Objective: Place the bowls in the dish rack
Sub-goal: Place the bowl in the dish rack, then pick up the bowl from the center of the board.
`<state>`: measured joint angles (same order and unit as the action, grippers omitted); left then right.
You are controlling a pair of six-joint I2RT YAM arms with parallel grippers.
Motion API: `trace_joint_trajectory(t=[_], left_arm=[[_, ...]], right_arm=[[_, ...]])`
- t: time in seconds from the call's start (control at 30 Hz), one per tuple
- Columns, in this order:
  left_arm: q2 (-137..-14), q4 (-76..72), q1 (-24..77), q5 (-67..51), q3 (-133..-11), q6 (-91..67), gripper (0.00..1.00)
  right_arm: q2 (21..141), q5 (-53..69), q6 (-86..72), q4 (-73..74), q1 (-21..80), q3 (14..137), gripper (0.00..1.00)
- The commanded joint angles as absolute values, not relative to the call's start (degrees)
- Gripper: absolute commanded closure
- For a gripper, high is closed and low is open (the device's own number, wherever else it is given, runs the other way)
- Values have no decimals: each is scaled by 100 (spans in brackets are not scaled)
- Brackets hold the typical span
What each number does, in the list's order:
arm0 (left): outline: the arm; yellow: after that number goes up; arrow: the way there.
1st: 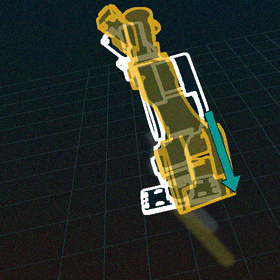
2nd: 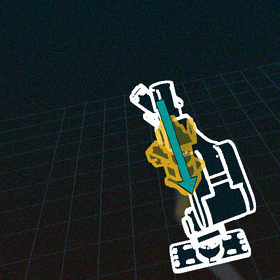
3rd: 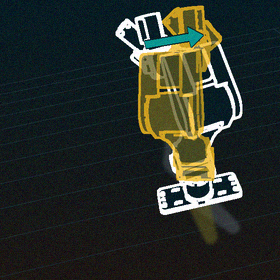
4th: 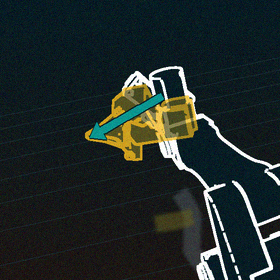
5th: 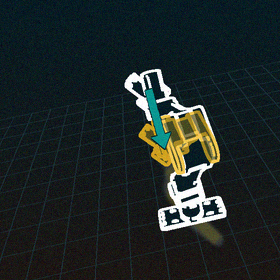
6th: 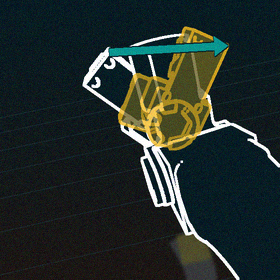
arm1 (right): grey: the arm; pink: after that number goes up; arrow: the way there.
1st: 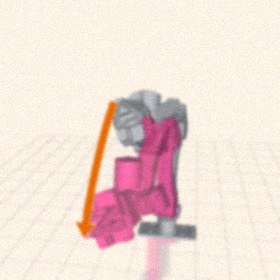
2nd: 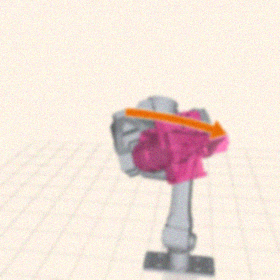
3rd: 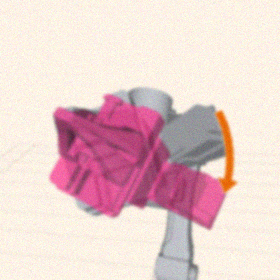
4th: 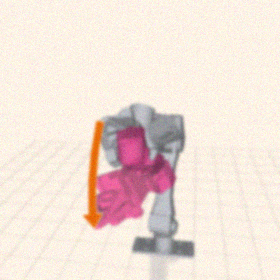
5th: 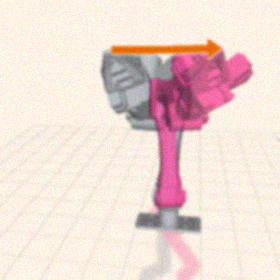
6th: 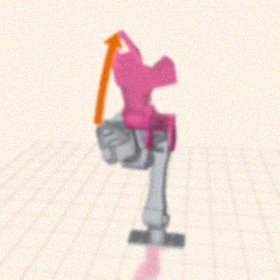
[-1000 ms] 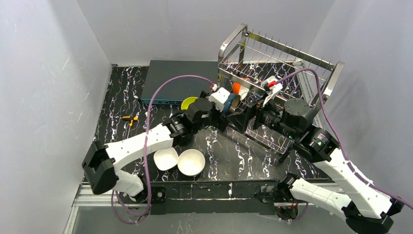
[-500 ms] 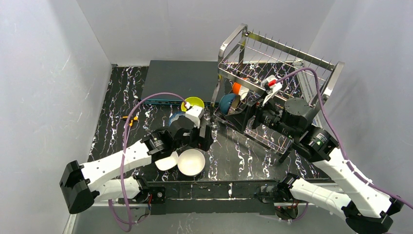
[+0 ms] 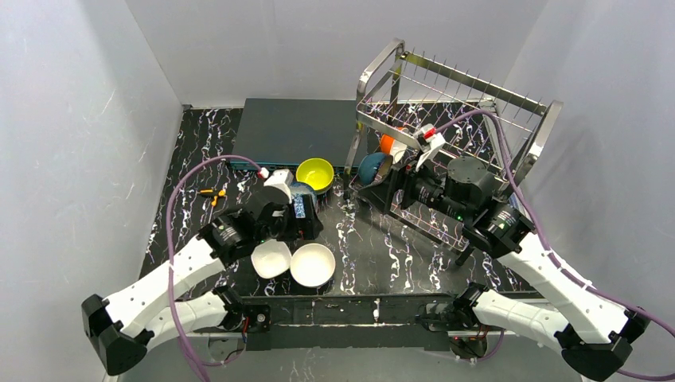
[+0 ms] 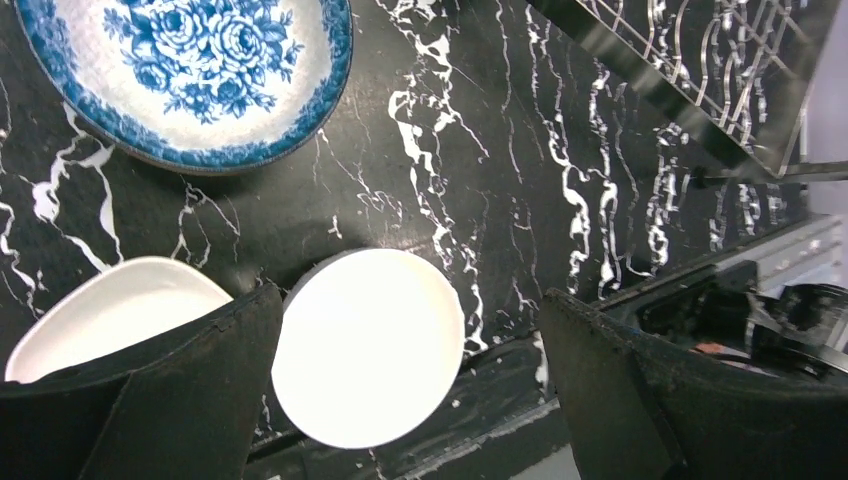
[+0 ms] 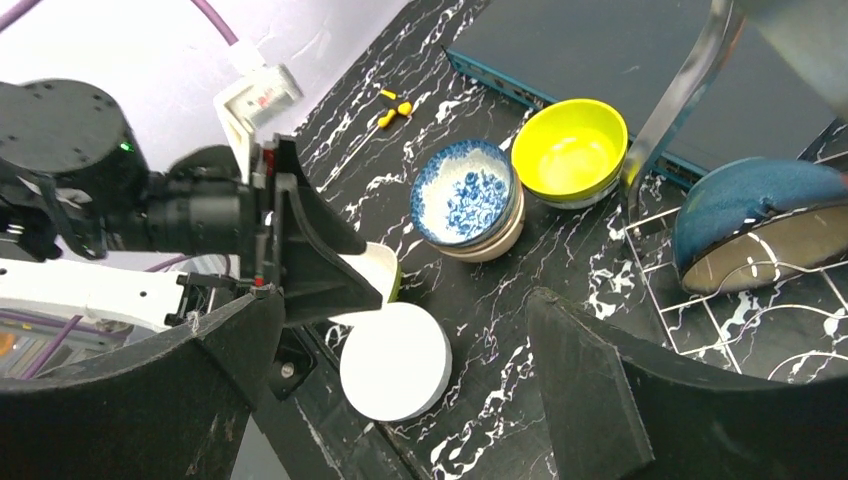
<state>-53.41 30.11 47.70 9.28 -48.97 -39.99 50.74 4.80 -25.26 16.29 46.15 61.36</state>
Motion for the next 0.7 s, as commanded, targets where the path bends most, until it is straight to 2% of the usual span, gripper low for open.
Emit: trace_joint_trajectory(t=[0.0, 0.33, 0.67], left_arm=[[-4886, 3480, 4646, 405, -4970, -4416, 2], [-3946, 2089, 4649, -237, -3440, -5206, 2], [-4049, 2003, 4523, -339, -3513, -5156, 2]], right_arm=[[5048, 648, -2666, 1317, 4627, 5970, 1], [5149, 1353, -2737, 1515, 4630, 5588, 1], [5784, 1786, -1890, 2167, 4632, 5828, 2]])
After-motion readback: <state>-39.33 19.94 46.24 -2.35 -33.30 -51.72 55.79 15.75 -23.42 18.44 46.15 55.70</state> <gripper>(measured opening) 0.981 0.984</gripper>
